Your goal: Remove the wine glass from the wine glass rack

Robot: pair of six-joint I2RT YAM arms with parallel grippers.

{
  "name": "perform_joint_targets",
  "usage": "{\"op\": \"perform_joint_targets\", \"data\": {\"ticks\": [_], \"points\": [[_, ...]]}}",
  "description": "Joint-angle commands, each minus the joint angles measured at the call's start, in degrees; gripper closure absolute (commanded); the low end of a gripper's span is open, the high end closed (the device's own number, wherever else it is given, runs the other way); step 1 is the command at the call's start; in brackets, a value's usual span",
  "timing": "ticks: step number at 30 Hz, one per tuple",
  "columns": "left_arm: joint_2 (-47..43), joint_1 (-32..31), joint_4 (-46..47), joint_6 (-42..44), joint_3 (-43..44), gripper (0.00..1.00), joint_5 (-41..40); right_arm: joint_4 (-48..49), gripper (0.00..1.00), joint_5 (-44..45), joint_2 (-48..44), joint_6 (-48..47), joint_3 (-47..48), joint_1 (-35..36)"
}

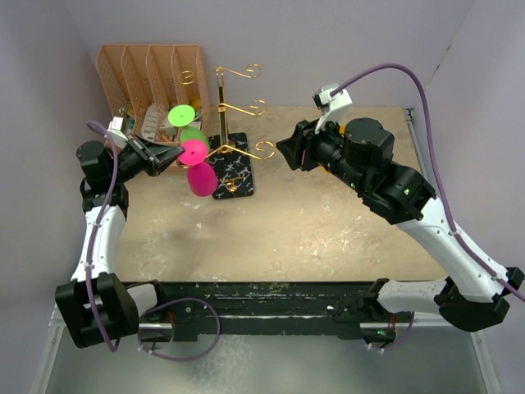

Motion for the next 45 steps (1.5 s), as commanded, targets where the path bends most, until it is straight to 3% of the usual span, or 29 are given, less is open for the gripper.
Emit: {"op": "perform_joint_targets", "data": {"ticks": [1,13,18,25,30,39,45], "points": [[1.00,-0.65,7.04,-0.55,5.42,0.98,-3.86,3.43,0.54,0.48,-1.02,0.96,-0.24,-0.20],[4.95,-2.92,8.32,0.10,10.90,0.99,-9.37,4.18,0.54,1.01,-1.49,0.91,-0.99,-0.20],[4.16,-2.98,15.02,-3.91,10.50,0.99,-11.30,4.74,0.54,1.15,-1.38,0.93,-1.17,-0.20],[1.89,-2.99,15.17,-6.16,14.35,1.00,-12.49,5.31,0.54,-0.22,-0.66,1.02,-0.15,-0.20],[-0.06,-2.98,19.48,-13.47,15.06,0.99,-11.94,6.11,0.54,-1.88,-0.55,1.21,0.68,-0.20],[-0.98,-2.93,39.22,-33.53,10.53,0.99,-11.44,9.95,0.53,-4.83,-2.97,2.21,-0.94,-0.20],[0.26,-2.97,61.12,-47.94,3.53,1.00,-15.30,20.52,0.40,-14.80,-7.92,2.52,-6.82,-0.41]]}}
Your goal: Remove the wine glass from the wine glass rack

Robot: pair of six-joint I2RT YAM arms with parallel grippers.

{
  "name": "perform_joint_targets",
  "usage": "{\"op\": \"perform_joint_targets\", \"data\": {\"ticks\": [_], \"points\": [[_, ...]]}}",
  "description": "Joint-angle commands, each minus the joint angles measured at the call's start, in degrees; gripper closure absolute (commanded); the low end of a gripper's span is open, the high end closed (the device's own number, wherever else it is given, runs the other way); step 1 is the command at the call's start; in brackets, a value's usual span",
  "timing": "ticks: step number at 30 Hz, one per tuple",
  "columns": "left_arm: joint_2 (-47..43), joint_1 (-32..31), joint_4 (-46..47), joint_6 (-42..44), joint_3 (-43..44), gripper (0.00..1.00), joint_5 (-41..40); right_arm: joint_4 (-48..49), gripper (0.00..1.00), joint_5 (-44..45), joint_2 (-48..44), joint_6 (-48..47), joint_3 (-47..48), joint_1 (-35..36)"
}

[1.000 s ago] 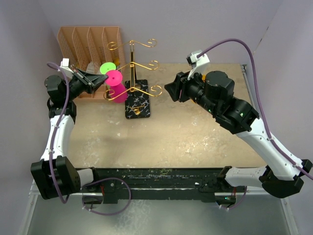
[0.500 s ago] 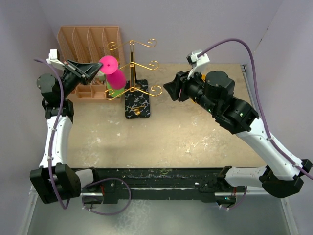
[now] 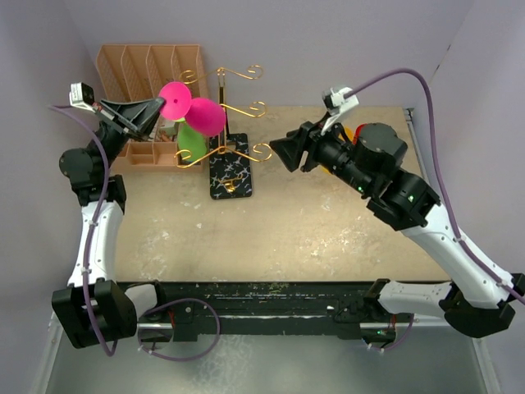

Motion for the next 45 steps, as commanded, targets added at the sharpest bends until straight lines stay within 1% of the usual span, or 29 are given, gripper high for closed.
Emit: {"op": "perform_joint_targets", "data": {"ticks": [1,3,6,9,11,14,16,18,22,24,26,28,31,33,35,38,40,43,45], "points": [[0.55,-0.17,23.81,-14.98,-4.08,1.00,-4.22,12.26,0.37,-9.32,-4.67,0.73,-2.77,-0.52],[1.42,-0.21,30.14,-18.34,-5.53,1.00,-5.73,13.40,0.30,-11.66,-4.28,0.71,-2.71,-0.91],[2.03,-0.27,35.86,-21.37,-6.67,1.00,-6.88,13.52,0.29,-13.47,-1.98,0.08,-0.94,-1.54],[2.37,-0.25,39.13,-22.83,-6.67,1.00,-7.49,12.86,0.29,-14.58,1.16,-0.85,1.99,-2.28],[2.92,-0.21,42.18,-24.09,-5.80,1.00,-8.13,12.89,0.29,-17.12,3.21,-1.20,3.64,-3.51],[2.53,-0.26,42.89,-25.28,-3.81,1.00,-7.86,15.05,0.29,-25.67,5.76,0.19,5.15,-8.43],[1.97,-0.27,42.89,-25.23,-2.49,1.00,-7.07,19.61,0.28,-33.38,6.14,2.84,4.10,-12.83],[1.13,-0.29,42.88,-24.99,-1.43,1.00,-6.15,22.77,0.27,-38.91,6.52,4.68,3.66,-15.86],[-0.94,-0.38,42.89,-24.82,0.15,1.00,-4.90,25.43,0.27,-48.43,8.46,5.64,4.95,-18.58],[-2.30,-0.80,42.81,-24.75,0.56,1.00,-4.71,28.32,0.27,-53.96,9.67,7.22,5.00,-19.34],[-3.81,-1.23,42.78,-25.07,0.50,1.00,-4.74,34.00,0.27,-60.76,11.17,10.49,4.33,-19.90],[-5.80,-1.56,42.72,-25.23,0.27,1.00,-4.94,42.60,0.28,-67.21,13.14,15.82,3.44,-19.91],[-8.84,-1.62,42.76,-25.79,-0.21,1.00,-5.09,58.95,0.29,-73.15,17.23,28.06,2.39,-19.88],[-10.20,-1.96,42.80,-25.78,-0.61,1.00,-5.05,66.72,0.31,-74.99,20.01,33.71,3.40,-19.92],[-11.35,-2.35,42.72,-25.58,-1.73,1.00,-5.45,69.74,0.32,-75.60,21.96,36.87,4.33,-19.89],[-12.91,-2.62,42.80,-25.49,-3.87,1.00,-6.03,73.01,0.32,-76.18,23.96,39.04,5.07,-19.91],[-13.77,-2.66,42.79,-25.18,-5.35,1.00,-5.89,77.32,0.32,-76.64,25.26,41.95,5.34,-19.88],[-14.56,-2.66,42.75,-24.94,-7.93,1.00,-5.91,87.79,0.32,-76.82,27.62,51.24,6.05,-19.89],[-14.87,-2.65,42.73,-24.88,-9.49,1.00,-5.89,93.12,0.32,-76.54,28.98,55.45,6.76,-19.88]]}}
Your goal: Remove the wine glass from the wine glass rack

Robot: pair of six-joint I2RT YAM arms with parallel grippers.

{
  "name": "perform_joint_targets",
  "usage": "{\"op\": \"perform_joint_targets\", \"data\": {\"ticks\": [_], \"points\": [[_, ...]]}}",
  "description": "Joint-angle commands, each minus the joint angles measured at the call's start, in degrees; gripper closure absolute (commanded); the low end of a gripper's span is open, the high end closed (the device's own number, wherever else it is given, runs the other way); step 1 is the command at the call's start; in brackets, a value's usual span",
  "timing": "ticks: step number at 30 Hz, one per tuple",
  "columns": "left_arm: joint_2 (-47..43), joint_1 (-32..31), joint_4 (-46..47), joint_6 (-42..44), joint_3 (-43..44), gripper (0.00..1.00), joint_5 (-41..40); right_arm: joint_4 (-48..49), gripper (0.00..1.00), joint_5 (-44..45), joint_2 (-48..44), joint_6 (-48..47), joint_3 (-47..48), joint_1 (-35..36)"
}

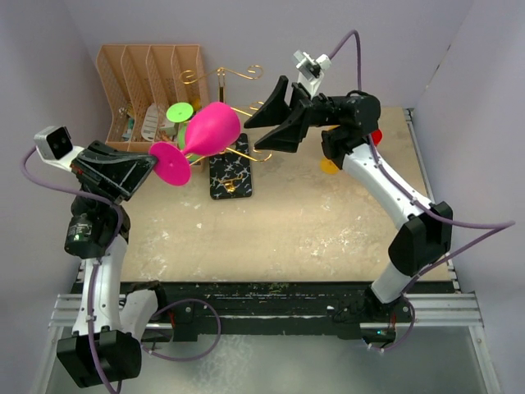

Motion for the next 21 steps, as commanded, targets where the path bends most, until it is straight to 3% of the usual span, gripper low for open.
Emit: {"op": "perform_joint_targets", "data": {"ticks": [1,10,21], "points": [[-0.53,-0.33,7.41,-15.23,-2.96,1.00,-1.19,20.41,0.32,-1.25,1.15,13.98,4.14,-0.13],[-0.71,-0.40,7.41,-14.31,-3.07,1.00,-1.27,35.62,0.35,-0.47,8.37,29.58,9.65,1.59],[-0.77,-0.33,7.35,-13.72,-1.78,1.00,-1.22,34.99,0.36,-0.97,9.54,29.75,10.22,2.52]]}}
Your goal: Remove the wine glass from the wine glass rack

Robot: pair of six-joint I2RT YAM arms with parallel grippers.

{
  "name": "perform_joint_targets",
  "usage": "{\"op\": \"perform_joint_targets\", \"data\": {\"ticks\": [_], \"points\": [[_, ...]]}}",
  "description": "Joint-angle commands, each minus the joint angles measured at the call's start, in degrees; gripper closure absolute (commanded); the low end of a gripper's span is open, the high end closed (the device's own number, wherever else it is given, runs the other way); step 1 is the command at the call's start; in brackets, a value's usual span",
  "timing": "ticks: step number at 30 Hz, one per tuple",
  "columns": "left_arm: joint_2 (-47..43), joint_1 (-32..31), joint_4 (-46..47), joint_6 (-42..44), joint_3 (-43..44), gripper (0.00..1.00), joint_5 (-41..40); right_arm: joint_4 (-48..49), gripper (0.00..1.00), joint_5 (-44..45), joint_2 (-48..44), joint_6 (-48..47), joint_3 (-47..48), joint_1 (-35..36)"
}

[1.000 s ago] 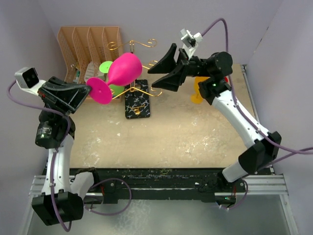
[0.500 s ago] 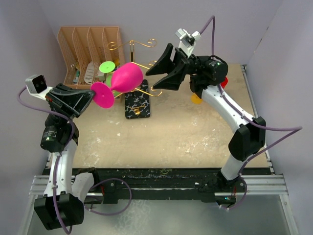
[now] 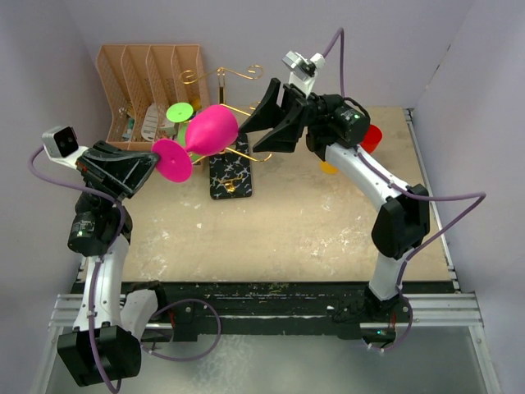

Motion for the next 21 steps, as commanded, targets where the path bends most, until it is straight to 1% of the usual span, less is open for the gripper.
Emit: {"op": "perform_joint_targets", "data": {"ticks": [1,7,13,21], "points": [[-0.63,-0.35,7.41,-13.72,2.30,1.00,-1.20,3.65,0.36,-0.62,-1.05,1.22,2.91,0.87],[-0.86,-0.32,7.38,-13.93,3.03,1.00,-1.08,3.36,0.38,-1.47,-0.46,1.06,3.66,0.94],[-1.35,-0.30,7.43,-13.94,3.04,1.00,-1.29,1.52,0.41,-2.47,-2.20,-1.39,2.47,0.05],[-1.82,-0.38,7.45,-13.57,4.20,1.00,-1.69,-0.81,0.41,-2.55,-3.33,-2.83,2.38,-0.82]]}}
